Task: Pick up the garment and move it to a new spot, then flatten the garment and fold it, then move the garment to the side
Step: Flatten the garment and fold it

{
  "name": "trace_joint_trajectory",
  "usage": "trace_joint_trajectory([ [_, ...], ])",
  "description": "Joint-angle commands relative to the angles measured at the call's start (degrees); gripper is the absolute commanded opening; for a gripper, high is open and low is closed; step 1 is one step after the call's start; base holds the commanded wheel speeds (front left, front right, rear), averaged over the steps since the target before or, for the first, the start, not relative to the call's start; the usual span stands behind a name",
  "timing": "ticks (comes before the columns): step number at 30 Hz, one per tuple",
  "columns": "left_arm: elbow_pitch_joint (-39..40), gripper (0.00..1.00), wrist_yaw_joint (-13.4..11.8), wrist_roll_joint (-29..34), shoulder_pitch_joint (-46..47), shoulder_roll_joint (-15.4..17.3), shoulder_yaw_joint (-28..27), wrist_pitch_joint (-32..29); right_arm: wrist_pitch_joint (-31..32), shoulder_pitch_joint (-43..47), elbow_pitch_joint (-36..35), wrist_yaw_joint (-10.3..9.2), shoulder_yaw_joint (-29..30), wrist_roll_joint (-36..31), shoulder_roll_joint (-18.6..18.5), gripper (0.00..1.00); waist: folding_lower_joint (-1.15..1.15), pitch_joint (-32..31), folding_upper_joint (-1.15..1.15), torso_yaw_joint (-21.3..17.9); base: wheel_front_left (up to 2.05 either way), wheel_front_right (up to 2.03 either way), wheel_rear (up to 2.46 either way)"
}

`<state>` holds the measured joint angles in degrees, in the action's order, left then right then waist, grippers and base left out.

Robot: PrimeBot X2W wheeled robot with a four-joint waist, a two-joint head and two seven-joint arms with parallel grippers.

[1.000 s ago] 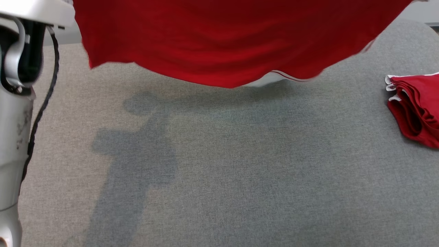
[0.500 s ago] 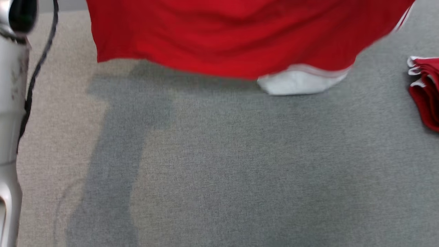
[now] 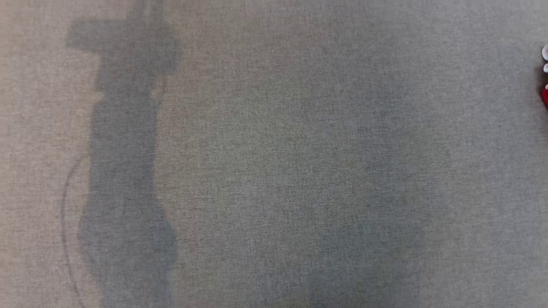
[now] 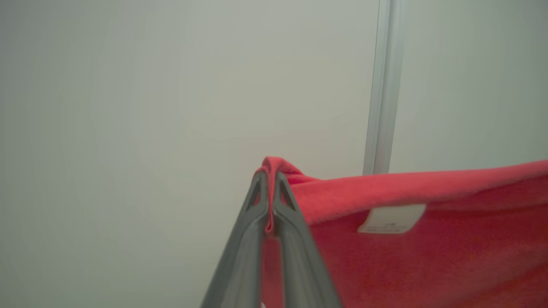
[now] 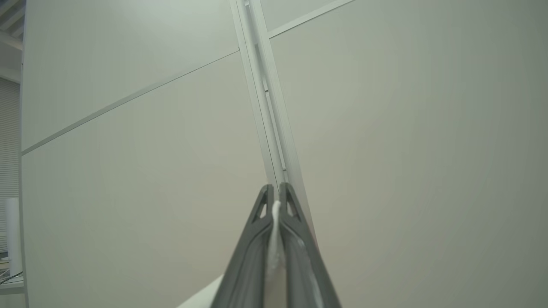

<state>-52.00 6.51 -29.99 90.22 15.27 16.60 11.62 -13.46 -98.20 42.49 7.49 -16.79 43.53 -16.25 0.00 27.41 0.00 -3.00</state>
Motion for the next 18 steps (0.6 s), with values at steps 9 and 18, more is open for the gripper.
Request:
trace_joint_trajectory([
  [9,-12.87,0.00,0.96,-4.96,-5.79,-2.34,-0.35,0.73,-0.96,10.40,9.30,0.01,-7.08,5.50,2.38,0.00,0.00,3.94,0.00,0.25,0.00,0.00,0.00],
  [18,-17.22,0.00,0.98,-11.01,-17.24,-5.22,0.91,-0.95,2.21,22.76,16.32,0.01,-12.35,11.06,4.65,0.00,0.00,4.90,0.00,1.68,0.00,0.00,0.00],
])
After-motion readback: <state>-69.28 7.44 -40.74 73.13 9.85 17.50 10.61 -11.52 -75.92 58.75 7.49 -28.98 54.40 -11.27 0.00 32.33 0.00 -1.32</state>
